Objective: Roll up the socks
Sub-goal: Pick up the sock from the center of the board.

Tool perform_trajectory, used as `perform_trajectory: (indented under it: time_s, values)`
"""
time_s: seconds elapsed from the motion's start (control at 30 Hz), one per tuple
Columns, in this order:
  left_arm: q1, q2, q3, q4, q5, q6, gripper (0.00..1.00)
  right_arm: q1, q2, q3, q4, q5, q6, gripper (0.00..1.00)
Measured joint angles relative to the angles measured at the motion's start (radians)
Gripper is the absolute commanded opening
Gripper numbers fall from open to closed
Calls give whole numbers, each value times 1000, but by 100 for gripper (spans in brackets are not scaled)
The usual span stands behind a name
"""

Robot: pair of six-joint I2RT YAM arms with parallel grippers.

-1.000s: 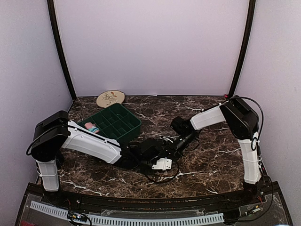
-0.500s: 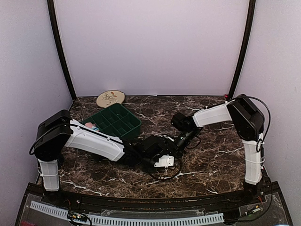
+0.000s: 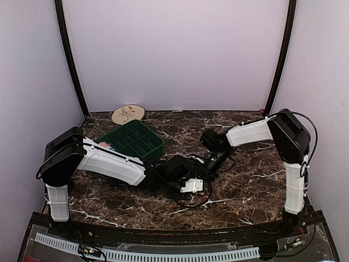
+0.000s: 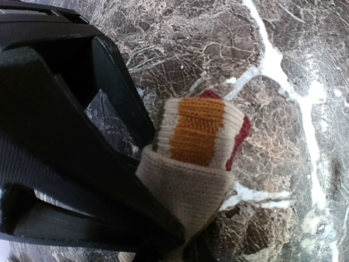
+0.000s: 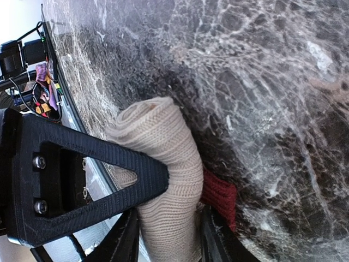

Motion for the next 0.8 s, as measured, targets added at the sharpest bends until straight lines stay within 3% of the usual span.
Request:
perform_trajectory:
  time_s: [0.07, 0.8]
  values:
    - [2, 2, 0, -1, 4, -3, 0, 0, -3, -1, -3, -1, 2, 54]
    - [7, 30, 38, 9, 64, -16, 0, -12, -101, -92, 39, 89, 0, 53]
